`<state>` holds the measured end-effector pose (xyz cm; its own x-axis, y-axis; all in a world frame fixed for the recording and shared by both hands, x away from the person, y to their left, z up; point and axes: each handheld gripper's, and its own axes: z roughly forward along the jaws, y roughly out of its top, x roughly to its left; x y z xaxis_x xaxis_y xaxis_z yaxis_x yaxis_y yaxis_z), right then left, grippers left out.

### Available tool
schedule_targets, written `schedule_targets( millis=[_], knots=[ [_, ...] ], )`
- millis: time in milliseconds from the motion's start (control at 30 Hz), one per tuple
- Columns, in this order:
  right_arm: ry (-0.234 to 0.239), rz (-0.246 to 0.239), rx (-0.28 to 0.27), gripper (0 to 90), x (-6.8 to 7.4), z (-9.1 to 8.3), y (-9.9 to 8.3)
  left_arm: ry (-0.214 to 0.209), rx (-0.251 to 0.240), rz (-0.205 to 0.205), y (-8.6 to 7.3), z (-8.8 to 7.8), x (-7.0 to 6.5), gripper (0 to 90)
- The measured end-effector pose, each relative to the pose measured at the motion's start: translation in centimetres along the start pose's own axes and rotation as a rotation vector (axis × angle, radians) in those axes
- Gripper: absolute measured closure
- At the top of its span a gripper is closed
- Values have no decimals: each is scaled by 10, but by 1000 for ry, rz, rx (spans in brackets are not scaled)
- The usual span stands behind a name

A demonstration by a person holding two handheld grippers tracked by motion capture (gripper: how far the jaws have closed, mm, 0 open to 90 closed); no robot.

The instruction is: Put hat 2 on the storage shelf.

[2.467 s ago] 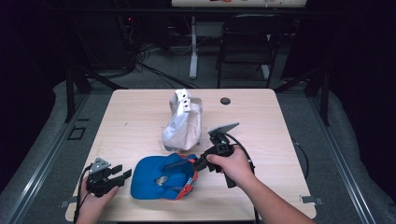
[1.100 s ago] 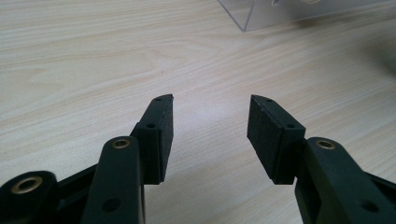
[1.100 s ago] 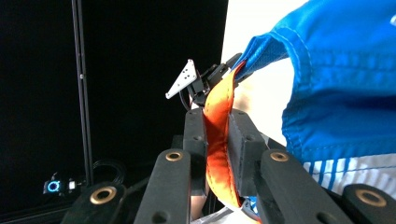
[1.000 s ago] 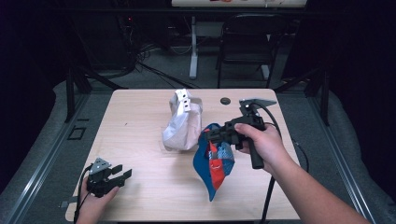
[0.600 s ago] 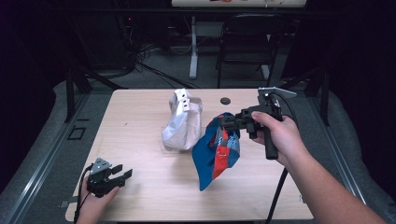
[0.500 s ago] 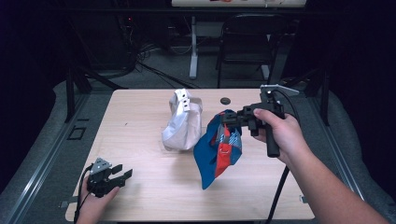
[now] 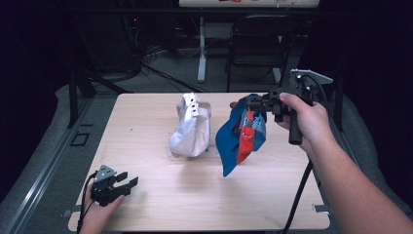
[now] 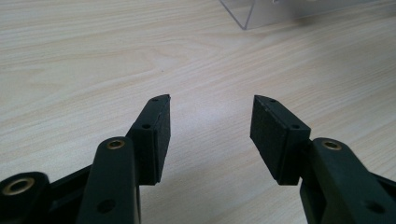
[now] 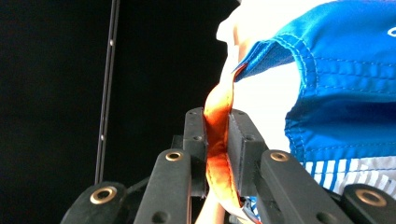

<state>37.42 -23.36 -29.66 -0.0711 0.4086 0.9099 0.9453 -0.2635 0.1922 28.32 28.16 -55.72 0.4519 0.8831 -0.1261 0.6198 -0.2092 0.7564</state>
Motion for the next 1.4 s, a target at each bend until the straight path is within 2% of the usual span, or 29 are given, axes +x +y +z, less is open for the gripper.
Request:
schedule_targets(
  millis=[367,400,767,900,1400],
  knots=[
    [-13,9,-79,787,0,-4,28,-3,4,2,0,1,1,485],
    [-19,14,-97,787,-2,-2,34,-3,2,1,0,1,1,485],
    [-57,46,-141,788,-12,13,54,-3,8,1,1,-1,3,485],
    [-61,56,-140,787,-15,16,57,-1,-7,-6,0,-1,4,485],
    [-79,61,-159,787,-21,14,60,-2,-5,-5,0,-1,4,485]
  ],
)
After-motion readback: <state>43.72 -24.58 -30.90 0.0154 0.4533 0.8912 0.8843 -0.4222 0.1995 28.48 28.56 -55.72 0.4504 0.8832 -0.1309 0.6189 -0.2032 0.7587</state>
